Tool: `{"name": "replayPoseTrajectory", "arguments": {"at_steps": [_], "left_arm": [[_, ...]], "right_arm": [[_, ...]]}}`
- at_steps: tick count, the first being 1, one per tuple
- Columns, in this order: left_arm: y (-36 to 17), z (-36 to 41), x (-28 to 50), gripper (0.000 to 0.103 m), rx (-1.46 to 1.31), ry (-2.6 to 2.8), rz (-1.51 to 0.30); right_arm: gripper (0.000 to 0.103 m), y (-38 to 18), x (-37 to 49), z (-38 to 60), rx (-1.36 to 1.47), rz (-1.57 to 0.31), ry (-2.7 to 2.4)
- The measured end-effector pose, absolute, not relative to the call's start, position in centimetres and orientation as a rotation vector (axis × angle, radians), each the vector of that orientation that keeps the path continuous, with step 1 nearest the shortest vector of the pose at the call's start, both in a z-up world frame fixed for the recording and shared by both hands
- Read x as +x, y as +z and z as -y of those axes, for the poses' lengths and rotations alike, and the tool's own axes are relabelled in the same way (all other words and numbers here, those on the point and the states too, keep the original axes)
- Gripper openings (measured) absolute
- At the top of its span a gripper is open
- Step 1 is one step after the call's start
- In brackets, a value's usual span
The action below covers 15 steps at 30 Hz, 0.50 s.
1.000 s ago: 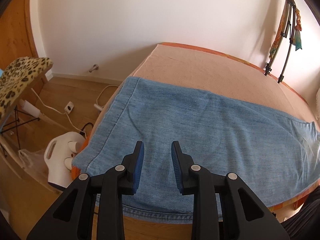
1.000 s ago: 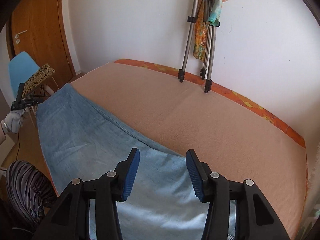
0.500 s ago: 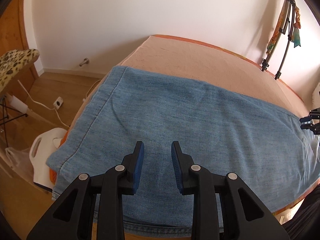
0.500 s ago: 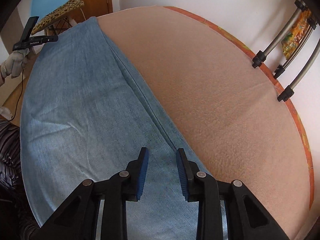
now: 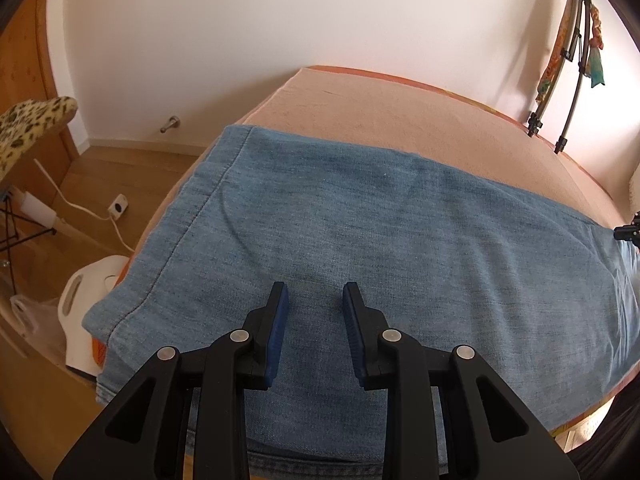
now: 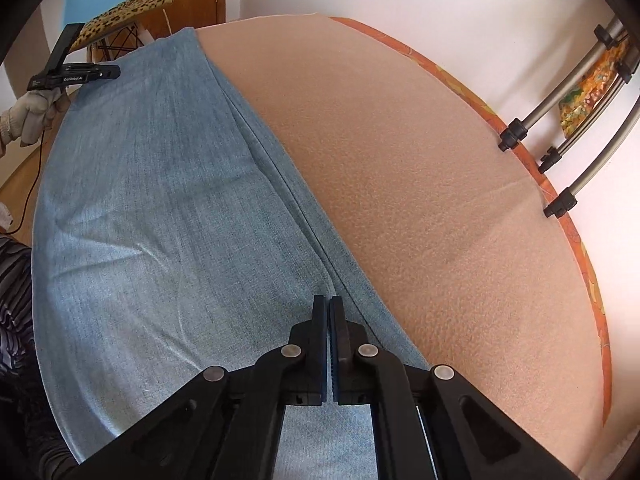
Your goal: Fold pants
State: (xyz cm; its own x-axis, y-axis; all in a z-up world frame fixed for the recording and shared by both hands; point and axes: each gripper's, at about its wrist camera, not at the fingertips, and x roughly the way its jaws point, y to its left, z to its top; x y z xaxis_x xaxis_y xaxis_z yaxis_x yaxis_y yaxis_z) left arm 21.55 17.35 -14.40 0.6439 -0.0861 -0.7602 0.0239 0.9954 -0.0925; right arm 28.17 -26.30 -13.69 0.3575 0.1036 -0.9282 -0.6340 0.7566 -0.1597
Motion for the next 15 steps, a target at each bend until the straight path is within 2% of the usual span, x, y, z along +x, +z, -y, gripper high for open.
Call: {"name": "replayPoseTrajectory", "arguments": {"at_steps": [3,10,11,12,13,14,15], "left_arm": [[-14.4,-17.3,21.5,0.026,-0.076,-0.063,-0.869],[-13.9,-18.6,21.0,0.026,-0.075,-0.018,-0.864],[-13.7,-19.2,20.6,0.026,-0.091,-0.007,-0.854],[-13.5,-19.9,20.3,0.026,-0.111,0.001,-0.846],[-13.4,-20.6,19.9,0.026,-0.128,0.012,-0.841],[-13.3,-21.3,19.5,0.026,-0.139,0.024,-0.837],[-13.2,-21.9,19.2,0.026,-0.147,0.034,-0.835]], "right_arm": [[0.0,-12.6,28.3,27.4,-0.522,-1.079,0.445],[0.0,-14.0,29.1,26.7,-0.548,-1.112,0.41],[0.008,-13.8,29.2,26.6,-0.546,-1.115,0.402],[0.022,-13.5,29.3,26.5,-0.536,-1.111,0.394],[0.029,-12.9,29.4,26.5,-0.515,-1.101,0.392],[0.033,-12.3,29.3,26.4,-0.49,-1.086,0.399],[0.031,-11.7,29.3,26.1,-0.468,-1.071,0.411]]}}
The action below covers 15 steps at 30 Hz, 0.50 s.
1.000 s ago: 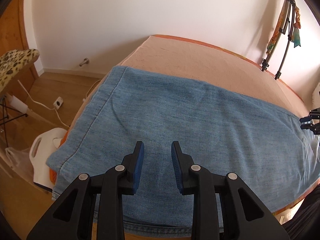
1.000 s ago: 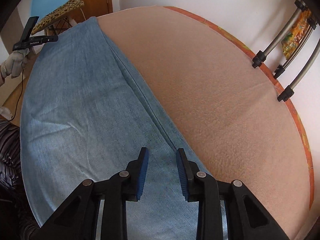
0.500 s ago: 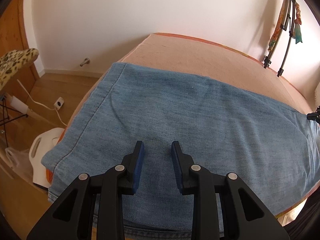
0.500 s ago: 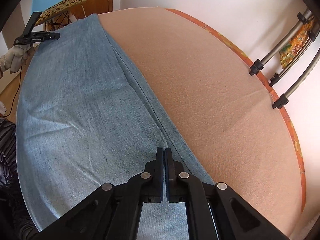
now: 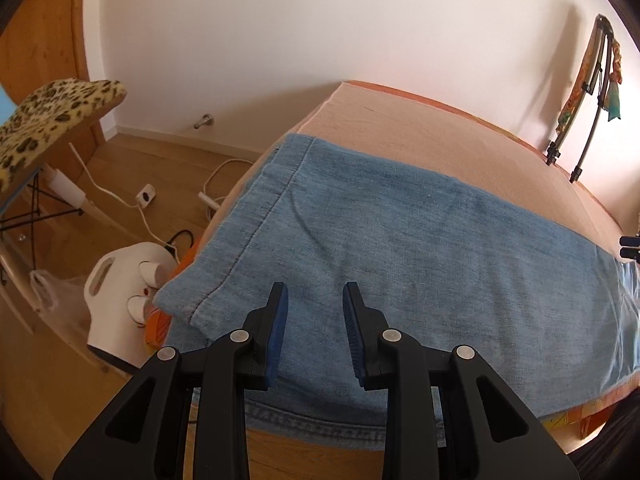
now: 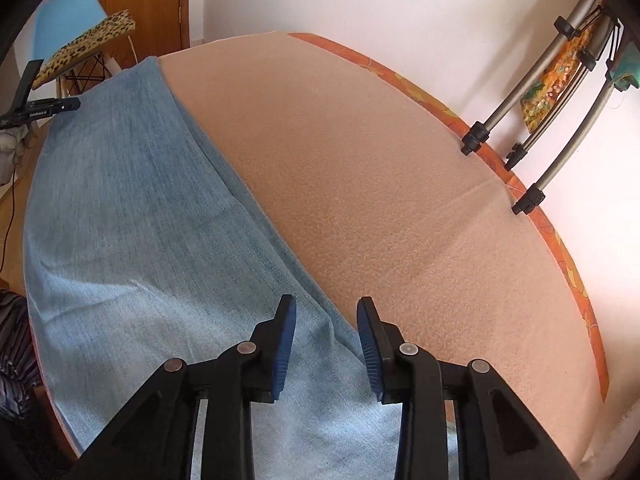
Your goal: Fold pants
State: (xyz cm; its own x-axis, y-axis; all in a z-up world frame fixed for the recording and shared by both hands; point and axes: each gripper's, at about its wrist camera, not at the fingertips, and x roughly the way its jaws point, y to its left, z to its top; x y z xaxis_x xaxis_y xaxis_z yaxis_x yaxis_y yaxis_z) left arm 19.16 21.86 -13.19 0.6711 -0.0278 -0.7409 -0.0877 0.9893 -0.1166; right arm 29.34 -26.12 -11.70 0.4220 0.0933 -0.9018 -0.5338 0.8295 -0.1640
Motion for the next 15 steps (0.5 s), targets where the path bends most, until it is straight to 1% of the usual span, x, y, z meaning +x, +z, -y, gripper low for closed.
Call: {"name": "replayPoseTrajectory", "arguments": {"at_steps": [1,2,3,4,8,15], "left_arm": [[-13.1,-22.4,18.8,0.026,-0.153,0.043,-0.833],[-13.1,-23.0,18.5,0.029,-0.161,0.055,-0.829],[-13.0,-23.5,18.1,0.031,-0.171,0.063,-0.827],[-13.0,-24.0,17.7,0.037,-0.185,0.069,-0.822],[-13.0,-25.7,16.2,0.043,-0.241,0.077,-0.808],[-14.3,-28.2,13.7,0.045,-0.422,0.061,-0.78]], "right_arm": [[0.031,-11.2,29.3,25.6,-0.454,-1.062,0.426],[0.031,-10.8,29.5,25.0,-0.45,-1.055,0.432],[0.031,-10.4,29.6,24.3,-0.449,-1.05,0.44],[0.031,-10.1,29.6,23.4,-0.451,-1.042,0.456],[0.034,-9.2,29.8,19.3,-0.453,-1.018,0.524],[0.035,-8.7,30.5,11.2,-0.467,-0.986,0.637]]}}
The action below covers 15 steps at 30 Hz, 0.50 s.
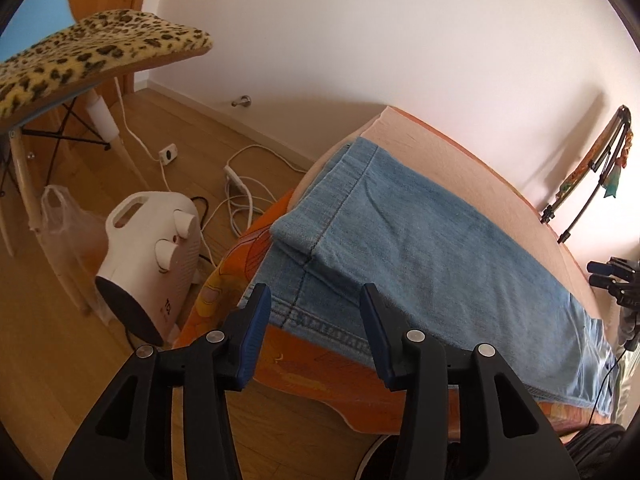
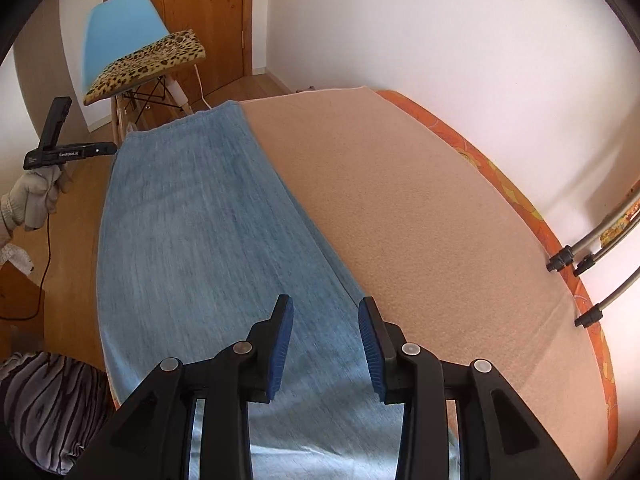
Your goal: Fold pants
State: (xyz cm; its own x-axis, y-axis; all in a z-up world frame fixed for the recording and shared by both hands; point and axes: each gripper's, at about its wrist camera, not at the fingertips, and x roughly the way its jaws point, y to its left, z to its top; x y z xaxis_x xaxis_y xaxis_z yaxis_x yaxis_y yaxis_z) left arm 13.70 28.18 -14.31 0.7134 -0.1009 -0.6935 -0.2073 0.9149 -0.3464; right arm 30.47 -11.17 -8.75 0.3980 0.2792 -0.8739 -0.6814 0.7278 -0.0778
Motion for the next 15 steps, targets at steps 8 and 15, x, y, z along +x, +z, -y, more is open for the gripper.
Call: {"name": "replayPoseTrajectory", "arguments": {"at_steps": [8,15], "left_arm": [[-14.1,-30.5,14.4,0.045,-0.564,0.006,-0.735],[-15.2,-31.5,17.7,0.042,-0.574,-0.044,-0.813]], "right_arm": [[0.036,-8.1,29.8,-0.8,-0.474,-0.95,0.856],[0.045,-10.0,27.1,-7.6,-0.518,-0.983,0.996]]}}
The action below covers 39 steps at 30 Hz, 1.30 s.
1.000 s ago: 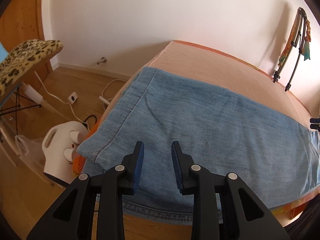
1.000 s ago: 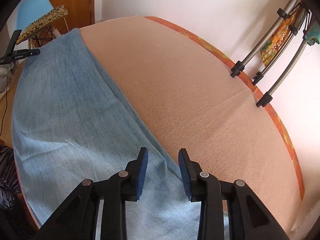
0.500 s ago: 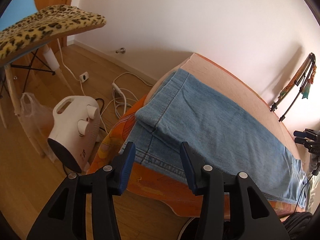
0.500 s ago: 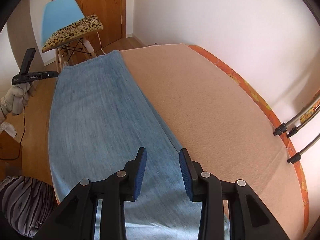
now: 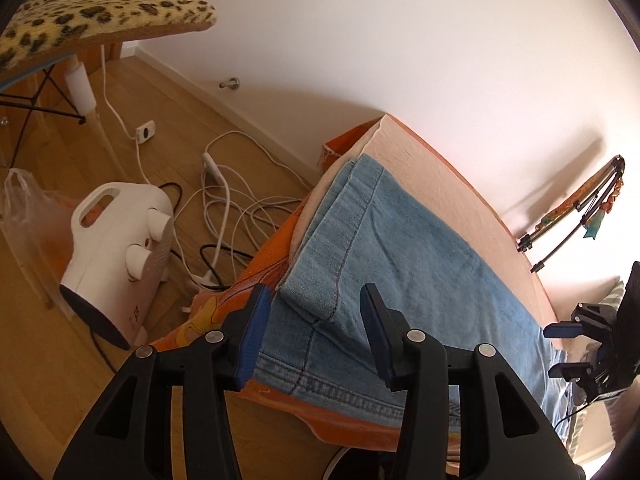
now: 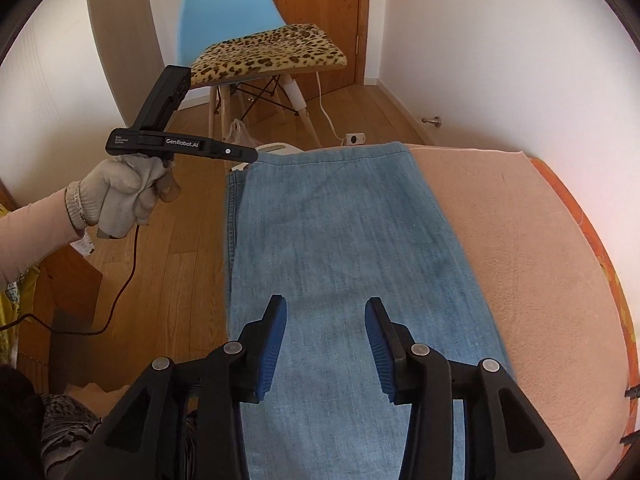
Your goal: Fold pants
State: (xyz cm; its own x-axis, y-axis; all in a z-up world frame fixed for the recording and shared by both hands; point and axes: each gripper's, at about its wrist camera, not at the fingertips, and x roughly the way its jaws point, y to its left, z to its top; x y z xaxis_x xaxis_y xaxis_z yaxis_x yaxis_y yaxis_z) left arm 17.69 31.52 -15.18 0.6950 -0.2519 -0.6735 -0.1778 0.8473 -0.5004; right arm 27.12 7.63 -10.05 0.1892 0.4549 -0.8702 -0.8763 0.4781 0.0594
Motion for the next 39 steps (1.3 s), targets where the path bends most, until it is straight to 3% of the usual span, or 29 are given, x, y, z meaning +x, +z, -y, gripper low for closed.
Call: {"name": "replayPoseTrajectory", "arguments": {"at_steps": [1,4,8,14,15,20,21,32,39], "left_arm": [[-15.3,-31.5,17.8,0.04,-0.575,-0.055,-0.824],[-15.2,-31.2,18.2,0.017,-0.569,-0.097,-0.841],[-14.2,-31.0,18.7,0.009,-0.575,-0.138,-0.847],[-12.9,-30.4,19.2,0.009,-0.49,-0.124,-0.868],[-13.0,-30.5,19.1,0.009,-0.492,-0.121,-0.868],[-12.3,-30.5,18.0,0.007,-0.516,-0.092,-0.83],[-12.0,-30.4,17.6,0.007,-0.52,-0.083,-0.816],[-14.9,-31.3,16.0,0.006,-0.576,-0.007,-0.83],[-13.1,-30.9,15.5,0.006,-0.569,-0.011,-0.773]], "right_arm": [[0.045,-10.5,26.8,-8.2,-0.52,-0.993,1.013],[0.045,-12.2,25.8,-10.0,-0.533,-1.025,1.047],[0.045,-14.0,24.5,-12.0,-0.556,-1.058,1.09],[0.042,-16.1,23.5,-14.1,-0.581,-1.064,1.097],[0.032,-16.3,23.5,-14.1,-0.59,-1.062,1.087],[0.003,-16.7,23.7,-14.0,-0.585,-1.064,1.065],[0.0,-16.5,23.7,-13.8,-0.578,-1.061,1.071],[0.0,-15.6,22.6,-14.0,-0.586,-1.055,1.151],[0.0,-13.0,24.0,-12.1,-0.442,-1.043,1.177]]}}
